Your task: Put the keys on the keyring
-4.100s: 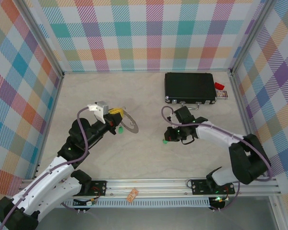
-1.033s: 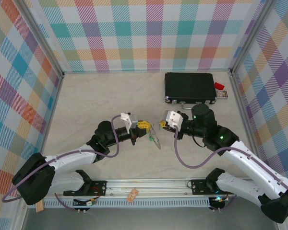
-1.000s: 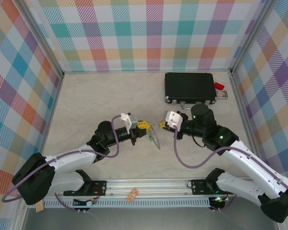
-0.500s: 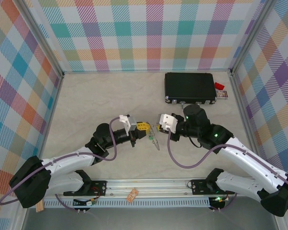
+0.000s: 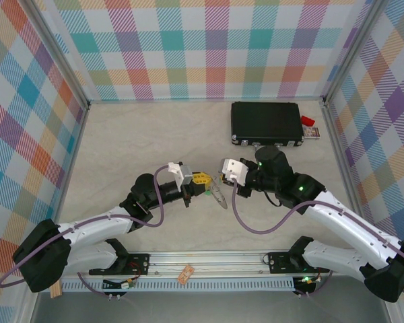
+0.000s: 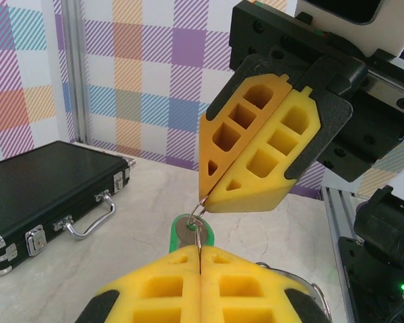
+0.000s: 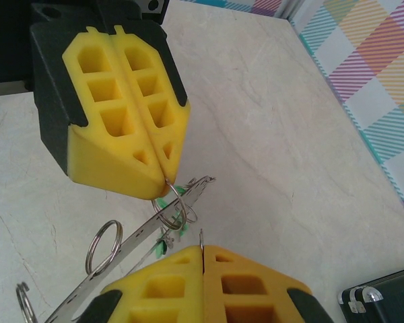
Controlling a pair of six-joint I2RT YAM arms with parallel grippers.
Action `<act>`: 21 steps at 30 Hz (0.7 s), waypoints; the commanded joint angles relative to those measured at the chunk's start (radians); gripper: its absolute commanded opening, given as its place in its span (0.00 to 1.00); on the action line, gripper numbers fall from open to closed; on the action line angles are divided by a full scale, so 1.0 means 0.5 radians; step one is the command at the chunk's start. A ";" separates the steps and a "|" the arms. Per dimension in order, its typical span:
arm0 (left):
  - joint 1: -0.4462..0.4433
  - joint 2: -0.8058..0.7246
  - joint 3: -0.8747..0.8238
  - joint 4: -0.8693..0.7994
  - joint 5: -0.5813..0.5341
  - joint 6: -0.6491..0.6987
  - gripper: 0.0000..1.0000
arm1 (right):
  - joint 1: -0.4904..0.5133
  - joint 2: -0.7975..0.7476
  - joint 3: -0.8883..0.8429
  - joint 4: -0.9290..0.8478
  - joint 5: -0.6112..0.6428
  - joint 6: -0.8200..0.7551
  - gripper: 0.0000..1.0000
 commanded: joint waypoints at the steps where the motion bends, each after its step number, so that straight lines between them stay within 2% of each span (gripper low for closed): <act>1: -0.022 -0.050 0.006 0.058 0.007 0.045 0.00 | 0.027 -0.028 0.062 0.001 -0.020 -0.018 0.00; 16: -0.030 -0.033 0.019 0.022 0.007 0.063 0.00 | 0.059 -0.033 0.041 0.023 -0.010 -0.046 0.00; 21: -0.035 -0.047 -0.013 0.045 -0.032 0.141 0.00 | 0.059 -0.081 0.016 0.001 -0.038 -0.087 0.00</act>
